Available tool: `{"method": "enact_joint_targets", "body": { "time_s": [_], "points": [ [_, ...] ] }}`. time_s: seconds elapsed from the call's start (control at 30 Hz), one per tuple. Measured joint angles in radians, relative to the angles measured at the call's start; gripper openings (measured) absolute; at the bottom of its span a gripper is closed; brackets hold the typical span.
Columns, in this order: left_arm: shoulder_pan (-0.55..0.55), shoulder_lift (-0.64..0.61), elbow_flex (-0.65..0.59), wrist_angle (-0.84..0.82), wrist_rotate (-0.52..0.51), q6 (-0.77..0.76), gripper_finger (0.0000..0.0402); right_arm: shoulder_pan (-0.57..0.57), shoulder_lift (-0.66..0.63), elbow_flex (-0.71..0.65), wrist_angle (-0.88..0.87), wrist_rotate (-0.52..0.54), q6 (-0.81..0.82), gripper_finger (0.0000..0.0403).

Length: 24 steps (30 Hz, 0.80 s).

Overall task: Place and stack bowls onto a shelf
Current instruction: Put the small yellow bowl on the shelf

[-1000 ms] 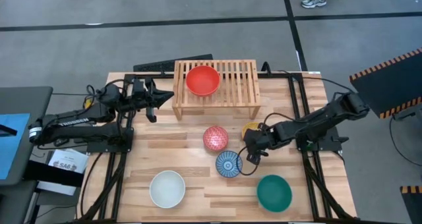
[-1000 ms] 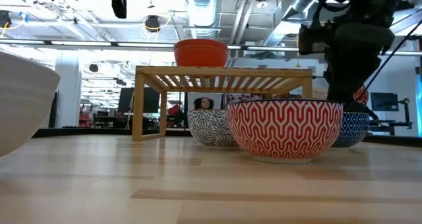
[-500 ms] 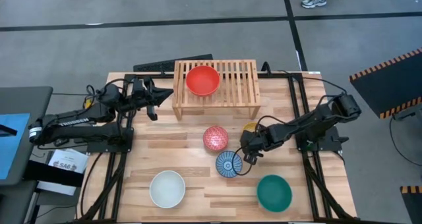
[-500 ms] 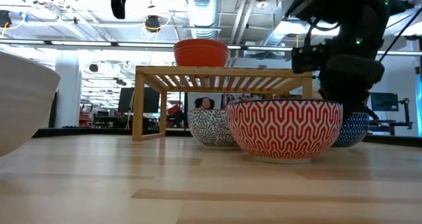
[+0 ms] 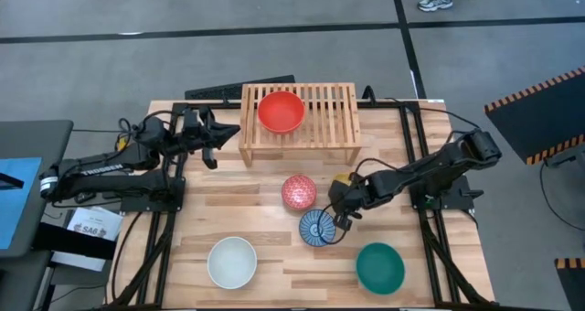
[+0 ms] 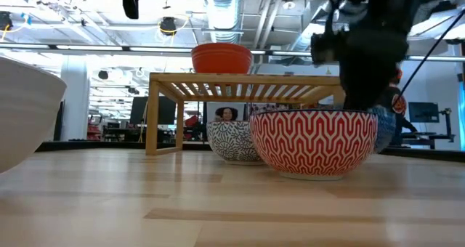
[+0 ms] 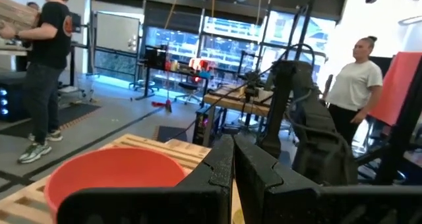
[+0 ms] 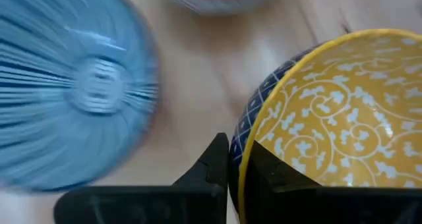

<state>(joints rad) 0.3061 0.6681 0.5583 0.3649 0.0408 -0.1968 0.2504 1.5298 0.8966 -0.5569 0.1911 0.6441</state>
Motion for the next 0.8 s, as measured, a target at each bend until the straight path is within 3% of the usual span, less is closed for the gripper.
{"method": "enact_joint_targets", "body": {
  "time_s": [0.4,0.8],
  "points": [
    [0.002,-0.062,0.001,-0.008,0.052,0.035,0.0,-0.003,-0.056,0.192,-0.11,-0.034,-0.029,0.0039],
    [0.003,-0.108,0.001,-0.008,0.093,0.026,0.0,-0.046,-0.055,0.553,-0.22,-0.118,-0.17,0.0039]
  ]
}}
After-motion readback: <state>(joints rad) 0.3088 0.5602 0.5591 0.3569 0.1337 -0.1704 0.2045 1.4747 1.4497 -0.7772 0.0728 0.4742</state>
